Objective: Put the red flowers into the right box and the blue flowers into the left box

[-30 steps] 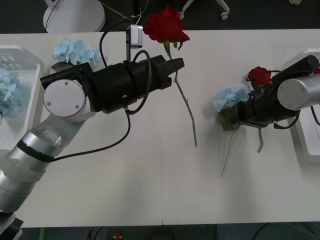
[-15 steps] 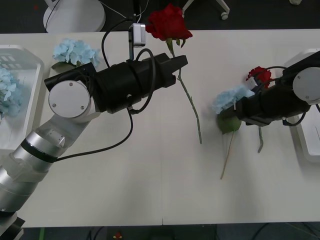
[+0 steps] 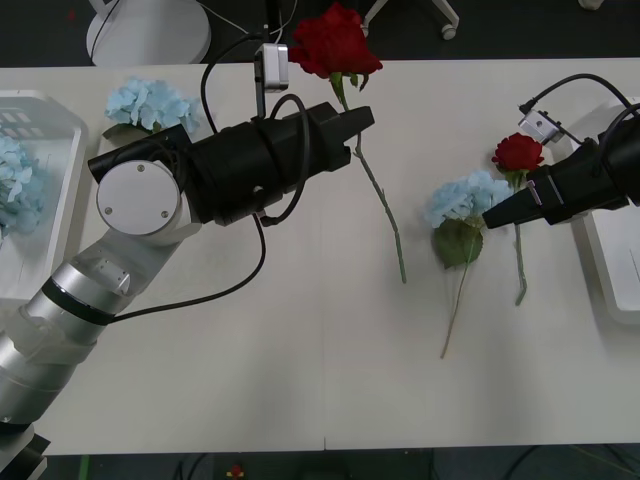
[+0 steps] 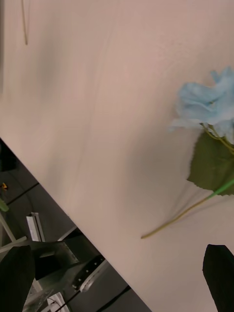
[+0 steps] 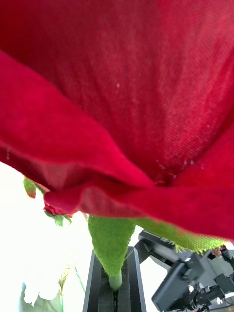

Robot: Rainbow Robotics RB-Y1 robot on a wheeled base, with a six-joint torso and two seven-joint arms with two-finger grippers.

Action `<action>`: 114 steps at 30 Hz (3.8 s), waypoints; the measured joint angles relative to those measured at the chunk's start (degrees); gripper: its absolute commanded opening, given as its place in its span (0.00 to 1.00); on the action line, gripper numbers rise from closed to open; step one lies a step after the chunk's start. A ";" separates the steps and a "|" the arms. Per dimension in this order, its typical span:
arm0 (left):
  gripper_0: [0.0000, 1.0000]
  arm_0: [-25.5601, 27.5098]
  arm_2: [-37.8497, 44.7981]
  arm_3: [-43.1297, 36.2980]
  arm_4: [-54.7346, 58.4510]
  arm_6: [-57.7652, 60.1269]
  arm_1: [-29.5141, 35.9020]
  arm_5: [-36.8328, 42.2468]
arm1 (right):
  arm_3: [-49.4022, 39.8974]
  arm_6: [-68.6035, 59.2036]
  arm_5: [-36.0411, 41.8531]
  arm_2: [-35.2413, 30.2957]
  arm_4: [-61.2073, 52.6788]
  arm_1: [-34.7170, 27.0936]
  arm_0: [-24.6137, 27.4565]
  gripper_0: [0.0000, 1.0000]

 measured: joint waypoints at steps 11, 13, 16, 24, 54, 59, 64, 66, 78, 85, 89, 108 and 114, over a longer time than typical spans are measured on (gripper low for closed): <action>0.00 -0.01 0.00 0.00 0.34 0.01 0.00 -0.39 | -5.02 9.67 0.10 -0.16 -13.07 0.45 2.97 1.00; 0.00 -0.01 0.00 0.00 0.53 0.01 0.00 -0.45 | -7.62 9.67 -0.98 -0.54 -12.75 0.89 4.63 1.00; 0.00 -0.01 0.00 0.00 0.74 0.02 0.00 -0.57 | -11.36 9.67 -3.36 -1.15 -9.44 2.34 6.82 1.00; 0.00 -0.01 0.00 0.00 1.12 0.02 0.00 -0.71 | -12.98 9.58 -5.74 -1.29 -3.56 8.86 7.69 1.00; 0.46 -0.01 0.00 0.00 1.62 0.03 0.01 -1.23 | -12.99 1.56 -7.76 -1.30 -0.35 14.74 7.68 0.00; 0.80 -0.01 0.00 0.00 2.26 0.03 0.30 -1.23 | -12.99 1.56 -7.76 -1.30 -0.20 14.74 7.68 0.00; 0.88 -0.01 0.04 -0.04 4.40 0.03 1.90 -1.18 | -12.99 1.46 -7.76 -1.30 -0.17 14.74 7.67 0.00; 0.90 0.14 0.67 -0.31 5.08 0.03 3.08 0.24 | -12.99 1.02 -7.76 -1.30 -0.10 14.74 7.66 0.00; 0.89 10.57 21.57 -3.08 9.56 0.03 10.16 21.23 | -13.00 -11.21 -7.73 -3.02 8.80 10.39 7.46 0.00; 0.90 10.81 25.88 4.98 -0.62 0.04 12.30 23.57 | -6.05 -14.71 -4.95 -7.54 15.20 3.03 7.33 0.00; 0.90 7.76 26.90 10.94 -15.37 0.06 12.31 26.28 | 1.30 -14.70 0.32 -11.31 20.93 -0.16 7.25 0.00; 0.89 -16.98 26.79 43.99 -58.43 1.14 7.03 26.07 | 21.23 -11.80 3.77 -14.02 52.37 -8.34 8.05 0.00; 0.88 -20.64 26.75 52.18 -64.29 1.27 3.30 22.80 | 26.07 -11.78 0.31 -14.04 58.33 -3.10 8.87 0.00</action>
